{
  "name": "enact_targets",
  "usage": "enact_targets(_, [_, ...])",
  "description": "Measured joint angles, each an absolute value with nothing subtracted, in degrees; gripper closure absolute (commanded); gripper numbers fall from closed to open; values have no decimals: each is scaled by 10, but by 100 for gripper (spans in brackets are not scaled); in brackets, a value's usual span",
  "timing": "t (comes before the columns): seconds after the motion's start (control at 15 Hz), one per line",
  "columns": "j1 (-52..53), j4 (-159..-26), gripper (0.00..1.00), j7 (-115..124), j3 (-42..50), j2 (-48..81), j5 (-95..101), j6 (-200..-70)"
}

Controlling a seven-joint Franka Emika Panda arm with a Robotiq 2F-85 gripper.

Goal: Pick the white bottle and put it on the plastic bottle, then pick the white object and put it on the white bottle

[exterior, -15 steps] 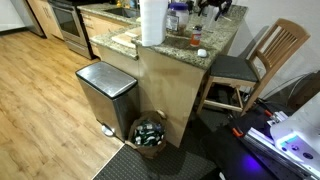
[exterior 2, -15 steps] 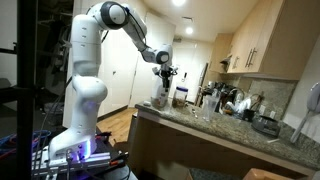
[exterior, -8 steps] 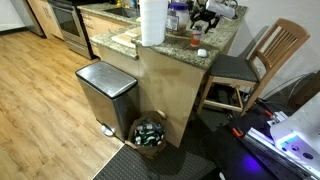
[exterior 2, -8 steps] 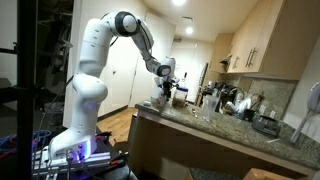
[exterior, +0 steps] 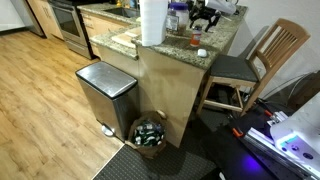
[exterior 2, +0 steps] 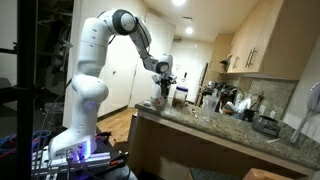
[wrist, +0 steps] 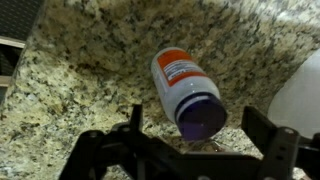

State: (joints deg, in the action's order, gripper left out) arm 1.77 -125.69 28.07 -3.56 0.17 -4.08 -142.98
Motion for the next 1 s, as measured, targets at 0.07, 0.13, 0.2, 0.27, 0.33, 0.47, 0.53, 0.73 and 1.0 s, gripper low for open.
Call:
enact_targets(0.07, [23, -1260, 0, 294, -37, -8, -32, -1420])
enact_targets(0.13, [27, -1263, 0, 300, -37, -16, -28, -1414])
enact_targets(0.2, [28, -1266, 0, 301, -37, -20, -28, -1413])
enact_targets(0.27, [28, -1268, 0, 301, -37, -22, -28, -1413])
enact_targets(0.33, [28, -1269, 0, 301, -36, -22, -28, -1413])
enact_targets(0.47, [27, -1270, 25, 301, -36, -22, -28, -1414])
enact_targets(0.53, [27, -1270, 26, 301, -36, -22, -28, -1414])
enact_targets(0.73, [26, -1270, 48, 296, -32, -13, -33, -1422])
enact_targets(1.0, [26, -1269, 74, 276, -28, 2, -50, -1444])
